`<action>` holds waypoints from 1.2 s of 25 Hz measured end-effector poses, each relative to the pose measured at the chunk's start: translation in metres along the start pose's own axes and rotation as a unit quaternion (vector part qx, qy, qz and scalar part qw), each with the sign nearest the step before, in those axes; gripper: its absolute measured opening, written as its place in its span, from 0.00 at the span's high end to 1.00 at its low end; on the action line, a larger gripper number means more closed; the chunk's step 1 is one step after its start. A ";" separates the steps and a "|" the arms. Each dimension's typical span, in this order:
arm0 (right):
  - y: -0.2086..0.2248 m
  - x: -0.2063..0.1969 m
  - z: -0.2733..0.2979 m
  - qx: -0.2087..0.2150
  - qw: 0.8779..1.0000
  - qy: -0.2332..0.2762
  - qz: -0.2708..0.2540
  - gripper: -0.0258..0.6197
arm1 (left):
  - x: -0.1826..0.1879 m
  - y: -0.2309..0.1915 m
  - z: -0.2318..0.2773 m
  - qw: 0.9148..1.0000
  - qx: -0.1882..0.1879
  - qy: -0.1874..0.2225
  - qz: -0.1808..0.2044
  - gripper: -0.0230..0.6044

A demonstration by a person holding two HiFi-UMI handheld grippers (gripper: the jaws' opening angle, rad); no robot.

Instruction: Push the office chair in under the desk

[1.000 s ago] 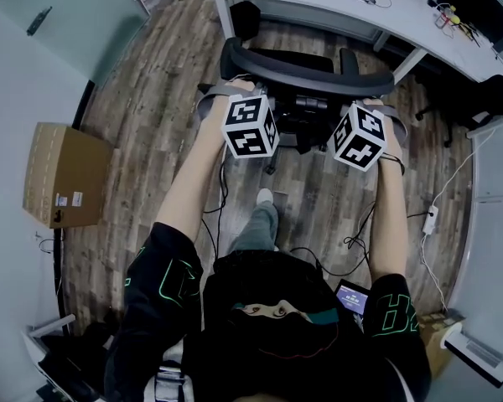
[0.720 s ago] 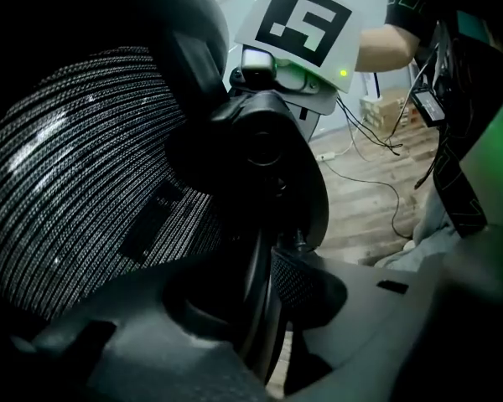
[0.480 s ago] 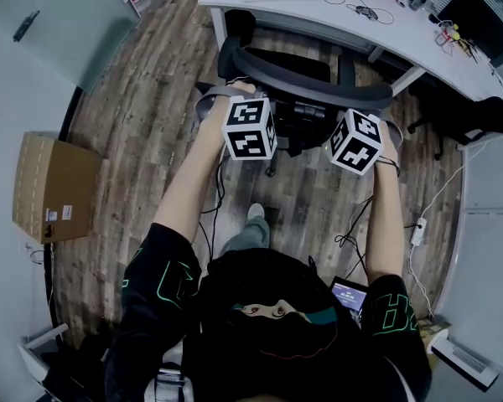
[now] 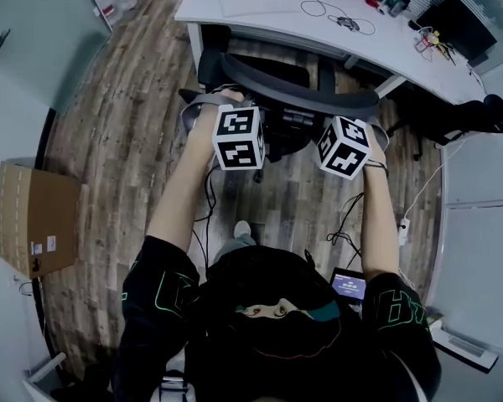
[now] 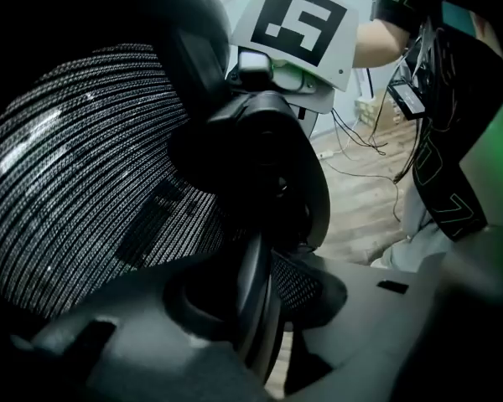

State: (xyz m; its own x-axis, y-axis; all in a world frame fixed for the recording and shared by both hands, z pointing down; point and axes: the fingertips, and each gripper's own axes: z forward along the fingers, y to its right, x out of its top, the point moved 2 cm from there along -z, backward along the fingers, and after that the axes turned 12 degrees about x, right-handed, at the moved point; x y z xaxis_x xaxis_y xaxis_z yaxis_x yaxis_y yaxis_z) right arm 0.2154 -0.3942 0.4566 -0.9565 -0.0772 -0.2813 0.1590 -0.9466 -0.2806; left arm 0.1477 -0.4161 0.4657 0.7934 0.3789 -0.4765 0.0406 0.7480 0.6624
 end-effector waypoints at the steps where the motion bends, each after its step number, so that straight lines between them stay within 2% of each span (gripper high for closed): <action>1: 0.005 0.001 0.001 0.000 1.000 0.001 0.001 0.78 | -0.004 -0.005 0.003 1.000 0.000 -0.002 0.003 0.74; 13: 0.055 0.015 0.019 -0.016 1.000 0.001 0.007 0.78 | -0.034 -0.047 0.027 1.000 0.003 0.006 0.011 0.74; 30: 0.136 0.043 0.054 -0.045 0.999 0.007 -0.003 0.77 | -0.083 -0.121 0.065 1.000 -0.014 0.021 0.018 0.74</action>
State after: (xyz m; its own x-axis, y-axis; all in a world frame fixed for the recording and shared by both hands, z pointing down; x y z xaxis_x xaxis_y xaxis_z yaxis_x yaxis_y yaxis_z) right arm 0.1827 -0.5428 0.4563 -0.9543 -0.0661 -0.2914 0.1745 -0.9149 -0.3640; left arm 0.1163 -0.5735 0.4625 0.7683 0.4279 -0.4761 -0.0059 0.7485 0.6631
